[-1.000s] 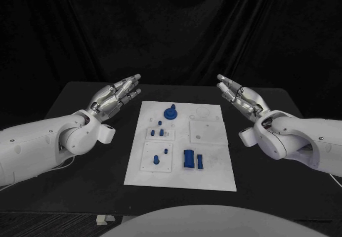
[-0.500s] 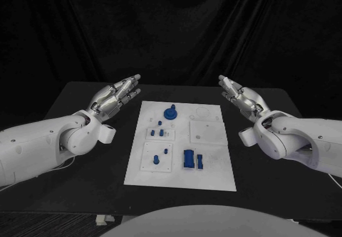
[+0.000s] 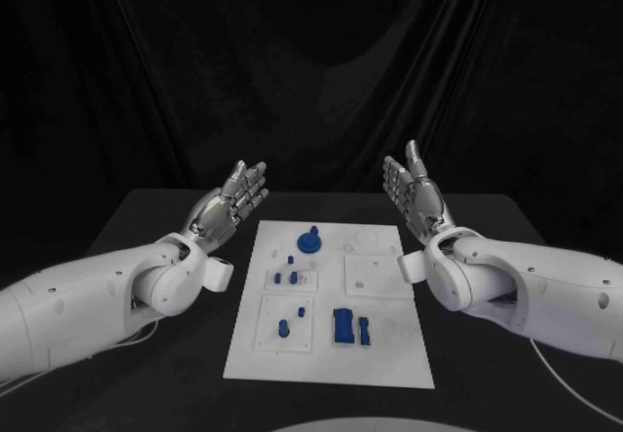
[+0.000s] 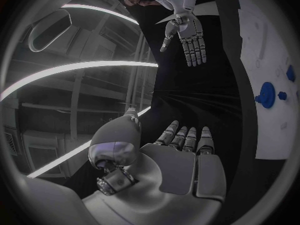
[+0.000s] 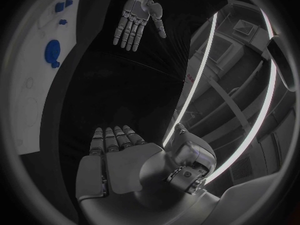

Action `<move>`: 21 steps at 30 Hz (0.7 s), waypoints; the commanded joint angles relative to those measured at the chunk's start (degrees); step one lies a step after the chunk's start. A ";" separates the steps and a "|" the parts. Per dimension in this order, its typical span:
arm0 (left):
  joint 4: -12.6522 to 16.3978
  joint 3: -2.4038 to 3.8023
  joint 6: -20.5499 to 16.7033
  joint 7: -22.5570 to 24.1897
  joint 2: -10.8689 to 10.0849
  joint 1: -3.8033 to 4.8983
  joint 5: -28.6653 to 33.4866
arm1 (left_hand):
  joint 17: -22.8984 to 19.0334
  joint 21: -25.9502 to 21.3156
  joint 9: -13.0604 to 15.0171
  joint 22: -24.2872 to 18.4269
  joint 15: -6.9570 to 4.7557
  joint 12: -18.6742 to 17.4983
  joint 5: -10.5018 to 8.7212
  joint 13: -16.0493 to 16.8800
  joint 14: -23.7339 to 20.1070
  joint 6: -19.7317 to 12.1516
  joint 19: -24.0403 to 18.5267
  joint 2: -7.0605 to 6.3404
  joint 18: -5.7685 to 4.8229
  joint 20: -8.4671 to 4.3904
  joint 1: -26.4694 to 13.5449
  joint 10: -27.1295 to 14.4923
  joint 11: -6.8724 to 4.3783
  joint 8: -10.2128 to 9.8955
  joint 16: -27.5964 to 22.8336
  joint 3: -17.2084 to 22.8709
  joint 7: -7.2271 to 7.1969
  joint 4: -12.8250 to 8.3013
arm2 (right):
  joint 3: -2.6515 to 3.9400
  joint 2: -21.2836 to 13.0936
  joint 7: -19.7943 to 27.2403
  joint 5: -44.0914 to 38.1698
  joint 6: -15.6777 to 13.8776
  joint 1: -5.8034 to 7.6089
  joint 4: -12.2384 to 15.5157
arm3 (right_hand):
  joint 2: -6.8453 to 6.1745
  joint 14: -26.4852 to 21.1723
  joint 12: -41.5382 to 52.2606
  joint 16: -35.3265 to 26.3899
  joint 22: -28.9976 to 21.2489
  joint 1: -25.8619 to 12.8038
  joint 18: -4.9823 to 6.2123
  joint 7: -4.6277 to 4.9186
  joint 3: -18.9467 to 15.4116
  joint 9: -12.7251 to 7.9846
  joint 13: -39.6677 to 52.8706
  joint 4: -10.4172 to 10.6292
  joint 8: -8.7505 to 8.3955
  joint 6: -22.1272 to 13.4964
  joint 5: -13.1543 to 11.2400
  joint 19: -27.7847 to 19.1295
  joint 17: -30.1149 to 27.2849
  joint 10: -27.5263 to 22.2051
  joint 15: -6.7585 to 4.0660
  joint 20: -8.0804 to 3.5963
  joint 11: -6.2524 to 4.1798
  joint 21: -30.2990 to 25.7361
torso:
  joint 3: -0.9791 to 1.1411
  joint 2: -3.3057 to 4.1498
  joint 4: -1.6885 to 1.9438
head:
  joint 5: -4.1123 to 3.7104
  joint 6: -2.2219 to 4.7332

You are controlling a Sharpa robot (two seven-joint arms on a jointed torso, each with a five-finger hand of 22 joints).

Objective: Assemble the parts on the task board

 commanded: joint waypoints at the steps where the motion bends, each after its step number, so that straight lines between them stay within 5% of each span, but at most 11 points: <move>1: 1.22 0.93 -11.63 -1.81 0.61 -0.79 2.75 | -0.05 -0.33 -0.18 -0.08 -0.60 -1.88 -1.95 -0.14 -0.02 -2.73 -0.03 -2.01 -1.84 -4.21 -10.66 -0.10 -0.52 -0.49 -0.38 2.77 -0.12 -2.43 | 1.05 1.11 2.53 7.89 -6.55 -1.06 -0.91 | 0.06 -0.02 -0.20 -0.21 -0.05 -0.35 -0.39 0.01 0.14 -0.05 -0.05 0.00 -0.20 -0.20 -0.20 -0.01 -0.05 -0.02 -0.29 -0.29 -0.20 -0.20 | 0.87 -1.02 -1.42 | 0.47 2.86; 2: 1.81 1.63 -14.28 -2.31 0.92 -1.30 3.24 | -0.05 -0.33 -0.18 -0.08 -0.60 -1.88 -2.14 -0.14 -0.02 -3.07 -0.03 -2.23 -1.84 -4.21 -11.87 -0.10 -0.52 -0.49 -0.38 3.07 -0.12 -2.72 | 1.72 1.78 2.76 8.83 -7.23 -1.51 -1.21 | 0.06 -0.02 -0.20 -0.21 -0.05 -0.35 -0.39 0.01 0.14 -0.05 -0.05 0.00 -0.20 -0.20 -0.20 -0.01 -0.05 -0.02 -0.29 -0.29 -0.20 -0.20 | 1.07 -1.25 -1.74 | 0.63 3.90; 3: 2.24 2.14 -16.18 -2.66 1.14 -1.66 3.59 | -0.05 -0.33 -0.18 -0.08 -0.60 -1.88 -6.29 -0.14 -0.02 -3.20 -0.03 -2.42 -1.84 -4.21 -12.81 -0.10 -0.52 -0.49 -0.38 3.32 -0.12 -2.97 | 2.09 2.16 2.88 9.35 -7.61 -1.77 -1.39 | 0.06 -0.02 -0.20 -0.21 -0.05 -0.35 -0.39 0.01 0.14 -0.05 -0.05 0.00 -0.20 -0.20 -0.20 -0.01 -0.05 -0.02 -0.29 -0.29 -0.20 -0.20 | 1.20 -1.41 -1.95 | 0.73 4.57; 4: 2.64 2.62 -18.00 -3.00 1.35 -2.01 3.93 | -0.05 -0.33 -0.18 -0.08 -0.60 -1.88 -6.29 -0.14 -0.02 -3.47 -0.03 -6.52 -1.87 -4.21 -13.65 -0.10 -0.52 -0.49 -0.38 3.49 -0.12 -3.15 | 2.37 2.43 2.98 9.73 -7.89 -1.95 -1.51 | 0.06 -0.02 -0.20 -0.21 -0.05 -0.35 -0.39 0.01 0.14 -0.05 -0.05 0.00 -0.20 -0.20 -0.20 -0.01 -0.05 -0.02 -0.29 -0.29 -0.20 -0.20 | 1.31 -1.54 -2.14 | 0.82 5.15; 5: 3.04 3.10 -19.80 -3.34 1.56 -2.36 4.26 | -0.05 -0.33 -0.18 -0.08 -0.60 -1.88 -6.29 -0.14 -0.02 -3.63 -0.03 -6.52 -6.12 -4.21 -14.45 -0.10 -0.52 -0.49 -0.38 3.70 -0.12 -3.35 | 2.56 2.63 3.04 10.00 -8.08 -2.08 -1.60 | 0.06 -0.02 -0.20 -0.21 -0.05 -0.35 -0.39 0.01 0.14 -0.05 -0.05 0.00 -0.20 -0.20 -0.20 -0.01 -0.05 -0.02 -0.29 -0.29 -0.20 -0.20 | 1.41 -1.66 -2.31 | 0.89 5.68; 7: 3.86 4.07 -23.45 -4.02 1.98 -3.06 4.94 | -0.05 -0.33 -0.18 -0.08 -0.60 -1.88 -6.29 -0.14 -0.02 -3.98 -0.03 -6.52 -6.12 -4.21 -15.79 -0.10 -0.52 -0.49 -0.38 4.03 -0.12 -3.69 | 2.69 2.76 3.08 10.18 -8.21 -2.17 -1.66 | 0.06 -0.02 -0.20 -0.21 -0.05 -0.35 -0.39 0.01 0.14 -0.05 -0.05 0.00 -0.20 -0.20 -0.20 -0.01 -0.05 -0.02 -0.29 -0.29 -0.20 -0.20 | 1.58 -1.86 -2.58 | 1.02 6.56; 8: 4.25 4.53 -25.19 -4.35 2.19 -3.40 5.26 | -0.05 -0.33 -0.18 -0.08 -0.60 -1.88 -6.29 -0.14 -0.02 -4.12 -0.03 -6.52 -6.12 -4.21 -16.73 -0.10 -0.52 -0.49 -0.38 4.26 -0.12 -7.87 | 2.69 2.76 3.08 10.18 -8.21 -2.17 -1.66 | 0.06 -0.02 -0.20 -0.21 -0.05 -0.35 -0.39 0.01 0.14 -0.05 -0.05 0.00 -0.20 -0.20 -0.20 -0.01 -0.05 -0.02 -0.29 -0.29 -0.20 -0.20 | 1.65 -1.94 -2.69 | 1.08 6.91; 9: 4.59 4.94 -26.73 -4.64 2.37 -3.69 5.54 | -0.05 -0.33 -0.18 -0.08 -0.60 -1.88 -6.29 -0.14 -0.02 -4.29 -0.03 -6.52 -6.12 -4.21 -17.45 -0.10 -0.52 -0.49 -0.38 4.49 -0.12 -7.87 | 2.69 2.76 3.08 10.18 -8.21 -2.17 -1.66 | 0.06 -0.02 -0.20 -0.21 -0.05 -0.35 -0.39 0.01 0.14 -0.05 -0.05 0.00 -0.20 -0.20 -0.20 -0.01 -0.05 -0.02 -0.29 -0.29 -0.20 -0.20 | 1.70 -2.01 -2.78 | 1.12 7.20; 12: 5.59 6.14 -31.23 -5.48 2.89 -4.56 6.37 | -0.05 -0.33 -0.18 -0.08 -0.60 -1.88 -6.29 -0.14 -0.02 -4.72 -0.03 -6.52 -6.12 -4.21 -19.41 -0.10 -0.52 -0.49 -0.38 9.03 -0.12 -7.87 | 2.69 2.76 3.08 10.18 -8.21 -2.17 -1.66 | 0.06 -0.02 -0.20 -0.21 -0.05 -0.35 -0.39 0.01 0.14 -0.05 -0.05 0.00 -0.20 -0.20 -0.20 -0.01 -0.05 -0.02 -0.29 -0.29 -0.20 -0.20 | 1.81 -2.13 -2.96 | 1.20 7.76; 15: 6.22 6.89 -34.05 -6.01 3.22 -5.10 6.90 | -0.05 -0.33 -0.18 -0.08 -0.60 -1.88 -6.29 -0.14 -0.02 -8.86 -0.03 -6.52 -6.12 -4.21 -21.17 -0.10 -0.52 -0.49 -0.38 9.03 -0.12 -7.87 | 2.69 2.76 3.08 10.18 -8.21 -2.17 -1.66 | 0.06 -0.02 -0.20 -0.21 -0.05 -0.35 -0.39 0.01 0.14 -0.05 -0.05 0.00 -0.20 -0.20 -0.20 -0.01 -0.05 -0.02 -0.29 -0.29 -0.20 -0.20 | 1.82 -2.14 -2.97 | 1.21 7.79; 21: 6.80 7.57 -36.62 -6.49 3.51 -5.60 7.37 | -0.05 -0.33 -0.18 -0.08 -0.60 -1.88 -6.29 -0.14 -0.02 -8.86 -0.03 -6.52 -6.12 -4.21 -24.24 -0.10 -0.52 -0.49 -0.38 9.03 -0.12 -7.87 | 2.69 2.76 3.08 10.18 -8.21 -2.17 -1.66 | 0.06 -0.02 -0.20 -0.21 -0.05 -0.35 -0.39 0.01 0.14 -0.05 -0.05 0.00 -0.20 -0.20 -0.20 -0.01 -0.05 -0.02 -0.29 -0.29 -0.20 -0.20 | 1.82 -2.14 -2.97 | 1.21 7.79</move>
